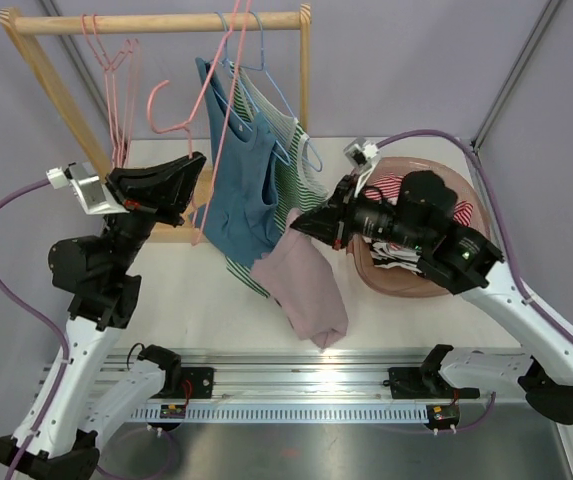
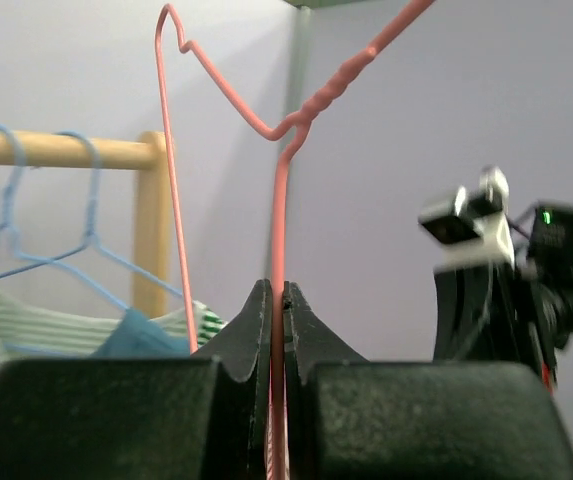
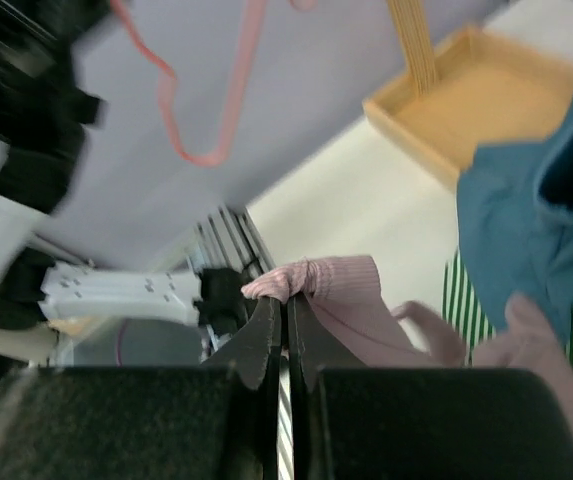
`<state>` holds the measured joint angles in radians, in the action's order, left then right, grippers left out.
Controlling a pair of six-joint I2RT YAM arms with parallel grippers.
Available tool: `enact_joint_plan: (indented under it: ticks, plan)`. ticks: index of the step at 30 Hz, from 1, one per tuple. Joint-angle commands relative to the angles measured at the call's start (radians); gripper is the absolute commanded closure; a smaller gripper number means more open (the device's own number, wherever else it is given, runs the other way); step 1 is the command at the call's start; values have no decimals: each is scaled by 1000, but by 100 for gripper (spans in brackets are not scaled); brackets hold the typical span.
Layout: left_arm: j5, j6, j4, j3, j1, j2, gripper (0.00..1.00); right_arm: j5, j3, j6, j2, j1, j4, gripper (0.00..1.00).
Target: Remove the tank top from the hanger
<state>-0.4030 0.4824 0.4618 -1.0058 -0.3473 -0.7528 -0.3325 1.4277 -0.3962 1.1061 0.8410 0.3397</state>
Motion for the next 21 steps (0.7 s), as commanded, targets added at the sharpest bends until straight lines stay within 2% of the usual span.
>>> enact_joint_plan:
  ticks: [1, 5, 10, 14, 15, 16, 17, 21]
  plan:
    - [235, -103, -116, -57, -2, 82, 100, -1, -145, 3, -9, 30, -33, 100]
    - [352, -133, -429, -96, -2, 118, 100, 111, -295, -21, -11, 66, -74, 100]
    - [400, -136, -636, -137, -2, 110, 100, 246, -467, -43, 8, 101, -61, 100]
    - [457, -113, -811, -207, -1, 38, 100, 320, -518, -30, 26, 131, 11, 53]
    - [475, -107, -830, -223, -1, 29, 100, 326, -517, -29, 28, 144, 57, 23]
    - [475, -107, -844, -234, -1, 20, 100, 366, -513, -26, 29, 148, 82, 10]
    - [475, -107, -862, -256, -1, 3, 100, 395, -509, -23, 26, 151, 100, 1]
    - [478, -93, -913, -345, -1, -72, 100, 446, -492, -23, -6, 156, 162, 0]
